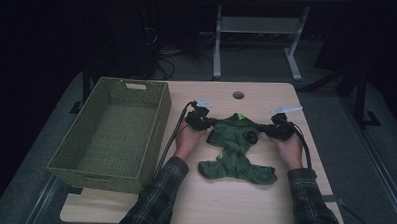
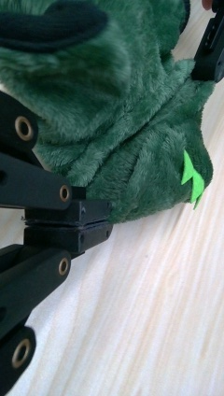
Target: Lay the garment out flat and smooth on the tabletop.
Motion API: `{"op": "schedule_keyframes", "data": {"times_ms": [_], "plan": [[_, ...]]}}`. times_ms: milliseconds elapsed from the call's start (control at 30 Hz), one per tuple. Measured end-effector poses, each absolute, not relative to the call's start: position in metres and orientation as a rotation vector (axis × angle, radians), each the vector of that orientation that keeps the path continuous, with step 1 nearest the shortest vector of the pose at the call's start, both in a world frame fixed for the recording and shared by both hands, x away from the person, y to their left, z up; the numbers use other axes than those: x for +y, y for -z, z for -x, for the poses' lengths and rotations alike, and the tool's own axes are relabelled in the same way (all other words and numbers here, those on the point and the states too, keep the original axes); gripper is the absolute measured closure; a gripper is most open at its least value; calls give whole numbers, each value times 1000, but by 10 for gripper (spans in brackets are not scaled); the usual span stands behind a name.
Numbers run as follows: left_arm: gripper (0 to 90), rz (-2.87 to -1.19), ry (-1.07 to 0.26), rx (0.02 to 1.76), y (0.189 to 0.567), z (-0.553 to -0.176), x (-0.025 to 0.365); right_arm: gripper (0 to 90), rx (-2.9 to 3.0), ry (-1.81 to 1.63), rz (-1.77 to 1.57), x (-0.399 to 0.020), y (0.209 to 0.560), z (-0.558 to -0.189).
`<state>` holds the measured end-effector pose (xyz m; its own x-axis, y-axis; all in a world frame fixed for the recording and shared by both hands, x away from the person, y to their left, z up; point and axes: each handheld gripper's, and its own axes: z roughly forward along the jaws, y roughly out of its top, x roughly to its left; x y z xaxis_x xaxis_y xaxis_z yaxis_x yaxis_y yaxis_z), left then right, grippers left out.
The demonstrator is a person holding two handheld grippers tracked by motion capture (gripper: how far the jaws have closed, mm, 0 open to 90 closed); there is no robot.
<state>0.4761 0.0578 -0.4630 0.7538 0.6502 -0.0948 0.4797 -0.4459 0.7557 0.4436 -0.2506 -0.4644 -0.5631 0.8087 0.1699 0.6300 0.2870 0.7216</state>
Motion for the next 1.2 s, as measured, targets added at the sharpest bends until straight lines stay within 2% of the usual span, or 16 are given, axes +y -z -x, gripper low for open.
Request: {"op": "schedule_keyframes", "data": {"times_ms": [200, 333, 467, 733, 900, 1200], "plan": [[875, -2147, -244, 852, 473, -479, 55, 864, 2348, -1088, -1317, -248, 474, -447], [739, -2127, -231, 847, 463, -477, 60, 720, 2321, -1122, -1322, -250, 466, -443], [625, -2111, -222, 841, 449, -474, 67, 645, 2265, -1162, -1304, -256, 448, -436], [456, -2134, -211, 815, 428, -455, 74, 524, 2266, -1140, -1337, -260, 425, -418], [375, -2136, -212, 808, 420, -438, 80, 514, 2263, -1157, -1344, -262, 416, -404], [292, -2160, -206, 782, 421, -405, 91, 521, 2272, -1174, -1261, -260, 411, -373]]}}
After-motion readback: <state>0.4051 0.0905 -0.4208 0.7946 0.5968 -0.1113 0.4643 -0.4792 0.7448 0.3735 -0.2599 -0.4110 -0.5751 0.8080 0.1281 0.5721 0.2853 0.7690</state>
